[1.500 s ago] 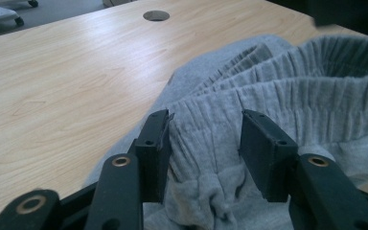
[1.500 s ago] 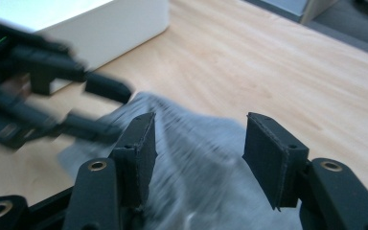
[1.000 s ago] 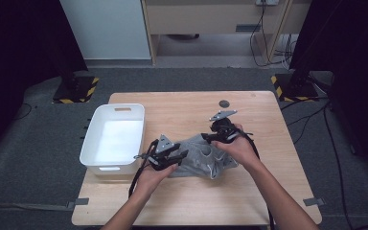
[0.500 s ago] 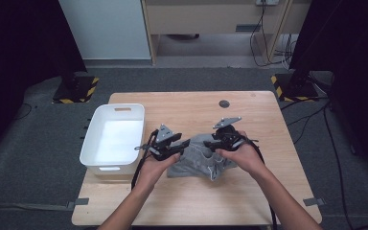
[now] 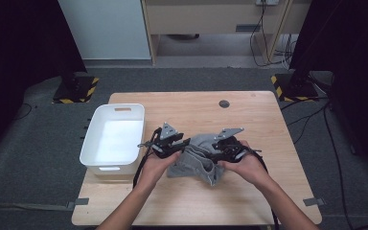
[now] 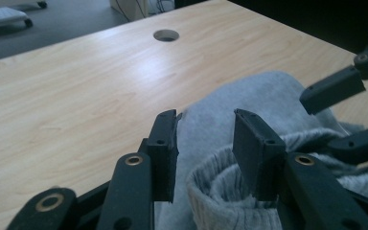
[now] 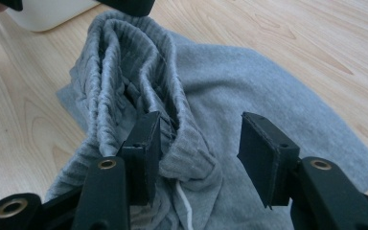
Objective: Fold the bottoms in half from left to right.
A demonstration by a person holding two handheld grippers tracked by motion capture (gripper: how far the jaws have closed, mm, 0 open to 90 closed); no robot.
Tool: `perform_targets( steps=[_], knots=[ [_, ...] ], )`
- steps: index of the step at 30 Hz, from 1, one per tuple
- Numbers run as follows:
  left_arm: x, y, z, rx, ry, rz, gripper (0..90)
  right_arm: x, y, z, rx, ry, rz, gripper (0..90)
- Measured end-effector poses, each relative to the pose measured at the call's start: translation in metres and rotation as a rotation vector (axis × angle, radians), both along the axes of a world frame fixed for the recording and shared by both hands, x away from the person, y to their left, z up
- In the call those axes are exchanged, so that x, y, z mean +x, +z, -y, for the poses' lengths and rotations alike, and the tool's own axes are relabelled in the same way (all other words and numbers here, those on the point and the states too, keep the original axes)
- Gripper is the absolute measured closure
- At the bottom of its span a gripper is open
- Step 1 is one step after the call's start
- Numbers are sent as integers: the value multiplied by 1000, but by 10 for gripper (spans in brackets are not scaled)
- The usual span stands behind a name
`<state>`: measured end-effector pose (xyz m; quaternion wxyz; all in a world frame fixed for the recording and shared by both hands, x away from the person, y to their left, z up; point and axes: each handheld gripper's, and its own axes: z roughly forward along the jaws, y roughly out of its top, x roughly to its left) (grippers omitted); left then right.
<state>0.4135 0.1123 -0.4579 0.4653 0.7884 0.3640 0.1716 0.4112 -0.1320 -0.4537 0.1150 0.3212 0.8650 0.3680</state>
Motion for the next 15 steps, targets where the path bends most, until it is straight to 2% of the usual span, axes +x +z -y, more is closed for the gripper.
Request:
perform_targets(
  steps=[5,11,13,15],
  knots=[
    [-10,-6,-2,17,-34,-19,623,-2,0,3,-6,2,-4,535],
    [-14,-7,-4,29,-61,-56,648,-1,0,2,-9,26,-32,701],
    [-16,-7,-5,32,-77,-71,692,-1,1,2,-9,36,-43,751],
    [-17,-6,-6,38,-96,-83,708,0,3,2,-2,41,-44,756]
  ],
)
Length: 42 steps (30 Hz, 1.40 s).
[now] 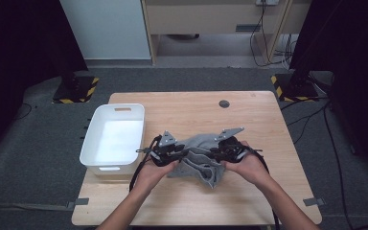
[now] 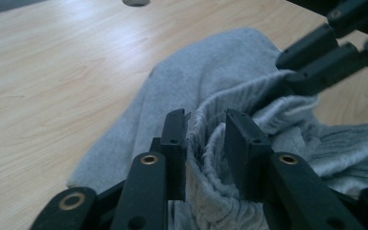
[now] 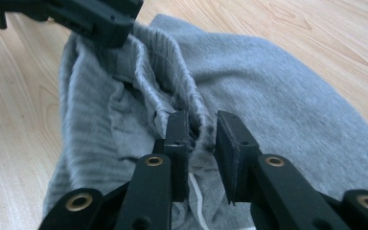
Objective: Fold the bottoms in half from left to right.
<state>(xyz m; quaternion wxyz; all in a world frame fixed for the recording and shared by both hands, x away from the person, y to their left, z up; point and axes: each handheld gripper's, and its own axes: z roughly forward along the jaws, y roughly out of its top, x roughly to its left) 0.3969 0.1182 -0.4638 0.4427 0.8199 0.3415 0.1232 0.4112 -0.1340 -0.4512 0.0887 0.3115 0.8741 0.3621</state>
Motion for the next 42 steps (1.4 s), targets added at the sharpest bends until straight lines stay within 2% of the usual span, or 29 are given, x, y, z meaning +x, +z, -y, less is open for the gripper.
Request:
perform_targets(
  steps=[5,12,21,24,25,28,30,33,34,35,39,42],
  knots=[
    [2,5,1,-20,-6,1,718,1,0,-2,-5,11,-19,805],
    [5,6,10,-19,-23,17,681,-1,6,1,-2,15,-16,874],
    [6,1,16,2,-59,4,679,-2,13,2,4,20,0,889],
    [4,-3,17,5,-73,-9,668,-2,15,2,7,18,2,889],
    [3,-7,19,21,-87,-21,669,-2,16,2,10,20,-1,890],
    [0,-11,21,38,-103,-27,736,-2,16,2,7,25,-6,888],
    [-1,-12,22,46,-108,-27,800,-1,16,2,16,36,-24,849],
    [-6,-11,21,43,-109,-20,846,1,17,3,54,19,-41,644],
    [-6,-11,21,43,-109,-20,849,1,17,3,54,19,-41,644],
    [-9,-11,20,38,-105,-14,850,2,19,4,81,9,-31,585],
    [-18,-14,16,24,-124,-22,844,4,22,7,106,-26,-9,528],
    [-25,-17,14,28,-141,-29,828,7,22,10,94,-48,15,515]
  ],
)
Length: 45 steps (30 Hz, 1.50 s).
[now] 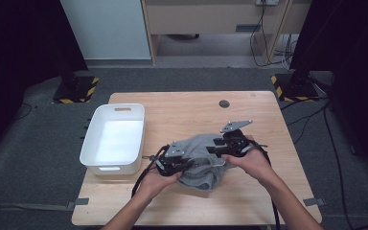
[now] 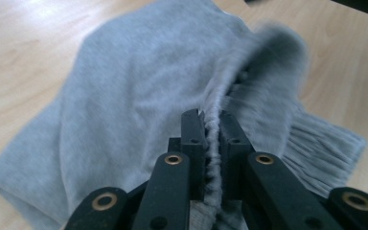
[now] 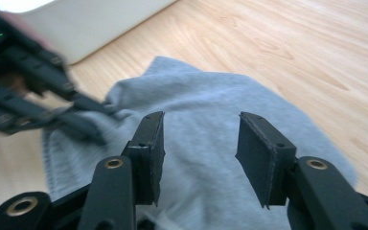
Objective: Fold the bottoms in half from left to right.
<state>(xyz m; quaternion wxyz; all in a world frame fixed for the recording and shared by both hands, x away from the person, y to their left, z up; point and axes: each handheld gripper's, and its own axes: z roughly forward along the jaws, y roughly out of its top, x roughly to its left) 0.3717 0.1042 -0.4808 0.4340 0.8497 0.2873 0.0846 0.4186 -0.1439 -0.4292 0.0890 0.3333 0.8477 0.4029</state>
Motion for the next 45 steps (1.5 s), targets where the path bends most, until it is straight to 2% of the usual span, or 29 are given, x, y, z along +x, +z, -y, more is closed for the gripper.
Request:
perform_targets(
  steps=[7,12,14,17,23,24,26,27,30,35,37,42,45],
  knots=[
    [-11,-1,-1,-13,-26,4,787,8,-8,3,-41,-49,21,501],
    [-17,-2,0,-16,-45,-2,756,9,-11,2,-46,-57,23,501],
    [-20,0,-1,-26,-51,12,725,10,-13,2,-52,-58,29,499],
    [-21,7,-3,-63,-36,36,650,11,-14,2,-62,-65,40,487],
    [-18,27,-10,-127,-2,87,597,14,-16,4,-87,-87,66,451],
    [-18,27,-10,-127,-2,87,586,14,-16,4,-87,-87,66,451],
    [-11,33,-13,-150,39,104,582,17,-16,7,-97,-106,77,434],
    [-9,34,-13,-148,53,114,578,18,-16,7,-102,-110,81,424],
    [-1,34,-12,-102,88,146,564,22,-18,10,-132,-124,91,404],
    [12,25,-7,-68,139,158,539,30,-23,15,-155,-158,81,365],
    [17,21,-8,-53,160,155,526,31,-27,17,-154,-167,65,354],
    [27,15,-9,-49,196,146,528,31,-36,21,-168,-174,44,335],
    [33,11,-9,-46,222,143,530,31,-42,23,-192,-174,34,332]
  ],
)
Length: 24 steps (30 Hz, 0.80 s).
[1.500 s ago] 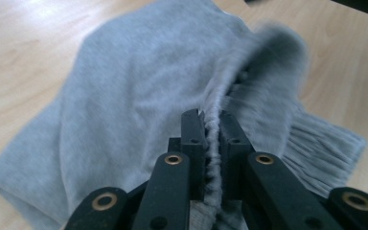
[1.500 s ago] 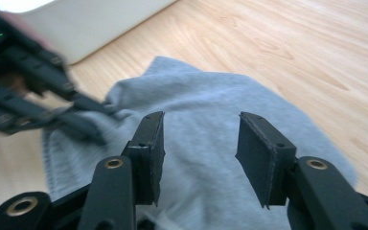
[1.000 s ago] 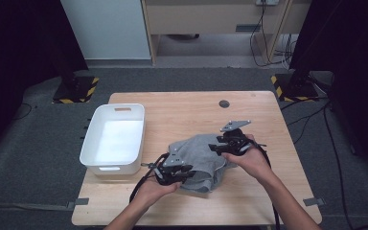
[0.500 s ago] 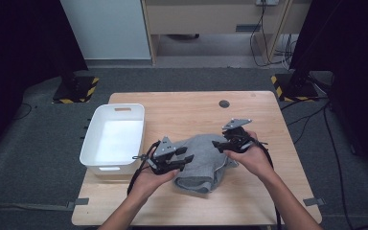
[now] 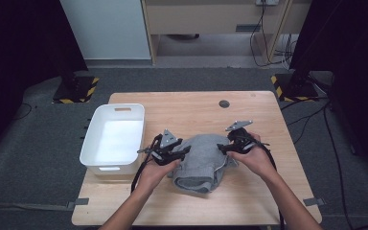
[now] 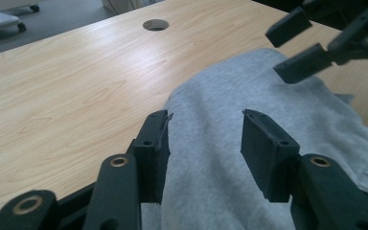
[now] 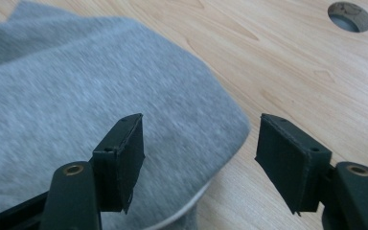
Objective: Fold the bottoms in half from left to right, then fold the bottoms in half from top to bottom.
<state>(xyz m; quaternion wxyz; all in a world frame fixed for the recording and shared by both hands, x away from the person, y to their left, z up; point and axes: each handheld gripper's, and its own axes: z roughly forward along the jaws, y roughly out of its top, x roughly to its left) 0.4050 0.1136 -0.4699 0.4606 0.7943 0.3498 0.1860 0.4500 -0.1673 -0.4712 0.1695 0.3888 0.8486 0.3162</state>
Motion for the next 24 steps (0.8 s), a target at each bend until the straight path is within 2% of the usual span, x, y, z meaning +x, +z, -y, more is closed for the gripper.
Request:
perform_targets(
  steps=[8,16,20,24],
  knots=[
    [9,-10,1,26,20,-17,517,3,-5,4,15,-9,-29,306],
    [10,-13,-4,27,34,-22,524,4,-8,1,5,1,-58,367],
    [10,-14,-5,39,37,-16,516,6,-11,1,16,-2,-81,391],
    [12,-16,-5,32,43,-16,510,8,-14,0,26,-7,-104,471]
  ],
)
